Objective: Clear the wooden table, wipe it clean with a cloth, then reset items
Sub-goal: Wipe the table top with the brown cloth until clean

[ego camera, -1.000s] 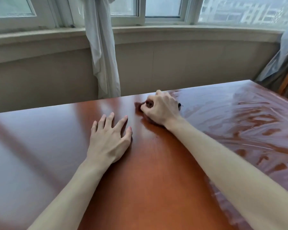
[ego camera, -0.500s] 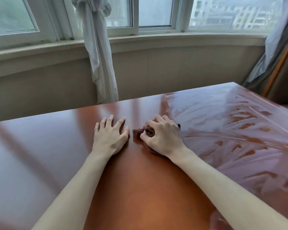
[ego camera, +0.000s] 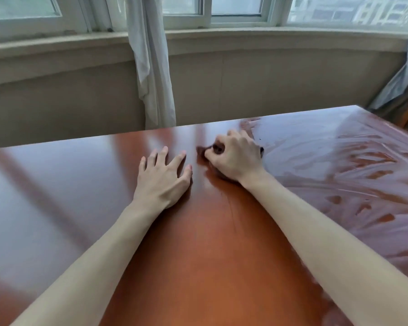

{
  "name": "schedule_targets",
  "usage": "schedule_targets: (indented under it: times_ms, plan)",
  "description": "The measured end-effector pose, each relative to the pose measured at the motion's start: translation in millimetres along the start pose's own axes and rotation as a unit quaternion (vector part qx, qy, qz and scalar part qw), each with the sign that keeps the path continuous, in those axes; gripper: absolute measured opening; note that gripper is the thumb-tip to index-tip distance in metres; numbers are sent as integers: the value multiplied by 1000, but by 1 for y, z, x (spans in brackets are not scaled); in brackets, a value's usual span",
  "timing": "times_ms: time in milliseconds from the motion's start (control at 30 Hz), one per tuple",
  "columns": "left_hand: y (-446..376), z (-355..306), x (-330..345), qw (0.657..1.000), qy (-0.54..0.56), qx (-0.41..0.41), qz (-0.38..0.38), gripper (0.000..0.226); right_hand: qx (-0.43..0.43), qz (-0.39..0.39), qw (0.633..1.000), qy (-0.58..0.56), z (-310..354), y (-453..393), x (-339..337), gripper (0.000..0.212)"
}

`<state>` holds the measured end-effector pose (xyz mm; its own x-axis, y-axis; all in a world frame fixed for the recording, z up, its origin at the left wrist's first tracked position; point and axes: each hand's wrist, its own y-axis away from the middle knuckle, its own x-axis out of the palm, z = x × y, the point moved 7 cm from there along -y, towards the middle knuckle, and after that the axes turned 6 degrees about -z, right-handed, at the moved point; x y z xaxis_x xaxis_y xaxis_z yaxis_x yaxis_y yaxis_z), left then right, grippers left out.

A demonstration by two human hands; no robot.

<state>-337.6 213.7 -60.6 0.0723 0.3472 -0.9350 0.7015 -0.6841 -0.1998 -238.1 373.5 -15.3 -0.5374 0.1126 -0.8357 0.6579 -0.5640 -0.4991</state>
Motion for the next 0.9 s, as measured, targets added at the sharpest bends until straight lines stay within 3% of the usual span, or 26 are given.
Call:
schedule_targets:
  times_ms: [167,267,400,533,700,800,900]
  plan:
    - [-1,2,0,1000,-17,-11,-18,56,24,5,1000,-3,-16,-120,64,43]
    - [-1,2,0,1000,-16,-13,-16,56,41,9,999,-4,-19,-131,69,45]
    - [1,0,-3,1000,-4,-18,-2,54,19,13,999,-26,-7,-64,34,36]
    - [3,-3,-5,1000,-3,-16,13,54,-19,13,998,-59,12,50,-27,39]
    - [9,-6,-11,1000,-6,-10,18,55,-75,-15,994,-76,33,181,-96,27]
    - [9,-6,-10,1000,-7,-11,18,55,-89,-20,994,-66,37,200,-105,26]
    - [8,-5,-8,1000,-6,-8,10,54,-84,-20,995,-41,36,160,-87,30]
